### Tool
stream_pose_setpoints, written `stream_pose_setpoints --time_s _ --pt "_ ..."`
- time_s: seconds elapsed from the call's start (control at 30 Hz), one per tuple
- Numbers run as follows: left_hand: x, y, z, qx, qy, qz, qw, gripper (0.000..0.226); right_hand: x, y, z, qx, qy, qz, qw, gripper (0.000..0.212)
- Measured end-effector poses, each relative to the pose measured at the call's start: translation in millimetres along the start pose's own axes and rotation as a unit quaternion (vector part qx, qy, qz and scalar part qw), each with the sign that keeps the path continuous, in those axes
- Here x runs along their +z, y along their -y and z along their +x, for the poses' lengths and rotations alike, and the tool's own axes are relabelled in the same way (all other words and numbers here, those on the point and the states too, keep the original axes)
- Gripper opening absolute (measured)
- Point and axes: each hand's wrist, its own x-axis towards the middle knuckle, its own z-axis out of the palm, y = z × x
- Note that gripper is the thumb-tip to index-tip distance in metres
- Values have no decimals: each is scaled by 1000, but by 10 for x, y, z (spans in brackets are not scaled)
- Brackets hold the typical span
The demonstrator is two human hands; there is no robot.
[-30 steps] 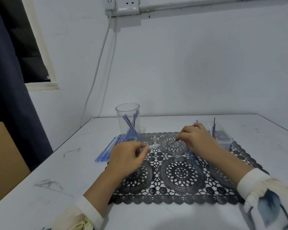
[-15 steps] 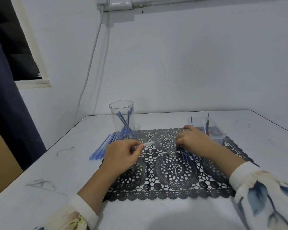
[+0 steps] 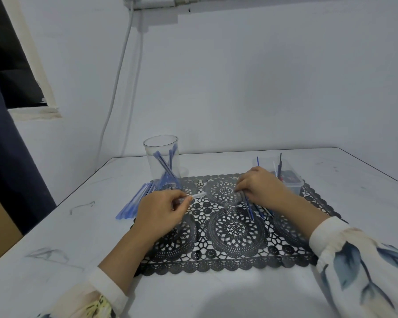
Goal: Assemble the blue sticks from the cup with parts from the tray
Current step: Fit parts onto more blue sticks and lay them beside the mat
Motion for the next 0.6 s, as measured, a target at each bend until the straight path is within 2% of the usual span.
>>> stream_pose_setpoints --time_s 0.13,0.27,0.4,0.5,0.6 --pt "-8 -17 2 -5 6 0 1000 19 -66 -78 12 115 -136 110 978 26" --pt "-2 -13 0 -8 7 3 1000 20 -102 -320 42 279 -194 155 928 31" --pt "2 -26 3 -5 7 7 1000 20 -167 -595 44 380 -137 126 906 35" --pt "4 -37 6 -2 5 6 1000 20 -161 -641 59 408 -106 111 900 36" --pt "1 -30 7 -6 5 3 1000 19 -108 -585 97 416 -79 84 902 28"
